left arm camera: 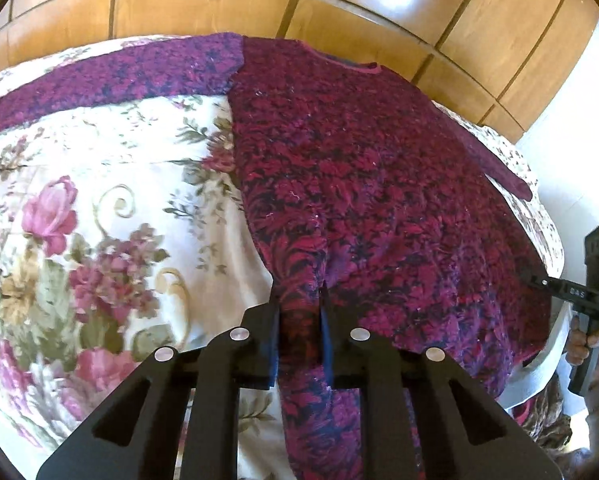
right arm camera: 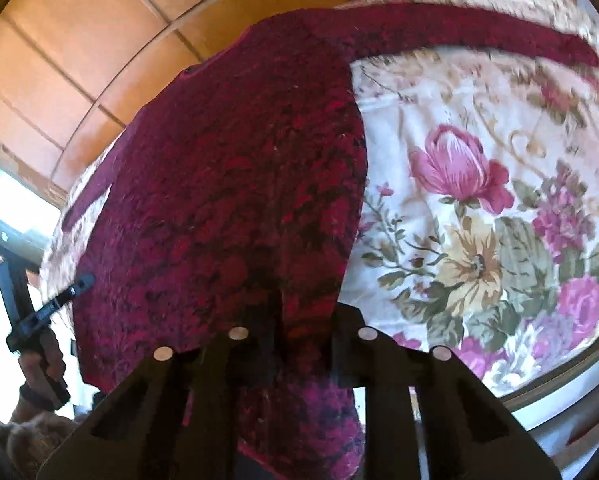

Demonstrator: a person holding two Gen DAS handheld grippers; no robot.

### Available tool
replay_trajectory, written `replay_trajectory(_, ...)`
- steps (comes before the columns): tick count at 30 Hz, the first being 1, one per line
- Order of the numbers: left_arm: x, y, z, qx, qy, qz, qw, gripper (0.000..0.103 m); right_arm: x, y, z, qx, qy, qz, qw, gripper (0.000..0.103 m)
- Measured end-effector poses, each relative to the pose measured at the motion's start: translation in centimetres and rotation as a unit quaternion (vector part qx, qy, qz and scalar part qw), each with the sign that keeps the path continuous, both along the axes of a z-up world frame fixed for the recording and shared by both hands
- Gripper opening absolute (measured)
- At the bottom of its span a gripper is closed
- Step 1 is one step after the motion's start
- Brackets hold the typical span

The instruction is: Fold small clothes

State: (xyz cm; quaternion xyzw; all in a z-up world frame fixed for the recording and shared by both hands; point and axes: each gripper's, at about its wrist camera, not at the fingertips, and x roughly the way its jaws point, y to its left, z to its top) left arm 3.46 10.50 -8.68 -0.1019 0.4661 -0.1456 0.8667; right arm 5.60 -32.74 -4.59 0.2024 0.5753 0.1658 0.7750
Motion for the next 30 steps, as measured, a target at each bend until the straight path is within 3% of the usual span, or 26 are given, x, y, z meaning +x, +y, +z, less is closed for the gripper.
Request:
replay_trajectory(5,-0.3,0.8,-0.3,0.022,0.009,-0.004,0.9997,0.015,-2.3,1.1,-1.0,-0.011,0.019,0.024,0.999,0.015)
replay_trajectory(7,0.0,0.8,0.0,0.027,0.014,0.004,0.9995,0.024,-2.4,0.8,-1.8,0.003,0.028,0.008,1.000,0.018)
replay_trajectory(8,0.0,0.7,0.4,0.030,0.013,0.008,0.9994,0.026,-2.4,0.4,-1.9,0.015,0.033,0.000,0.999,0.022)
replay_trajectory(10,-0.5,0.4,1.7,0.037,-0.012,0.010,0.9992,0.035,-2.2,-0.4,-2.1,0.028,0.036,-0.010,0.999,0.040)
replay_trajectory(13,-0.3,0.0,3.7,0.025,-0.052,0.015,0.9982,0.045,-1.4,-2.3,-2.0,0.037,0.034,-0.036,0.998,0.050)
replay_trajectory(16,1.4,-1.4,4.4,0.006,-0.065,0.011,0.9978,0.046,0.1,-5.3,-2.1,0.051,0.023,-0.094,0.994,0.061)
replay_trajectory(17,2.0,-2.0,4.3,0.008,-0.066,0.006,0.9978,0.051,0.8,-6.3,-2.2,0.050,0.019,-0.115,0.992,0.062)
replay_trajectory(20,4.5,-4.9,3.5,0.017,-0.063,-0.019,0.9977,0.054,3.9,-10.0,-3.5,0.050,0.024,-0.191,0.980,0.062)
replay_trajectory(24,7.5,-7.7,1.7,0.045,-0.047,-0.033,0.9974,0.054,7.8,-15.0,-5.3,0.049,0.027,-0.279,0.959,0.051)
replay_trajectory(28,9.4,-8.4,-0.3,0.051,-0.024,-0.027,0.9981,0.055,12.4,-19.8,-7.0,0.047,0.026,-0.357,0.933,0.047)
replay_trajectory(30,9.6,-8.1,-0.8,0.040,-0.023,-0.026,0.9986,0.060,14.1,-21.5,-7.6,0.042,0.027,-0.381,0.923,0.047)
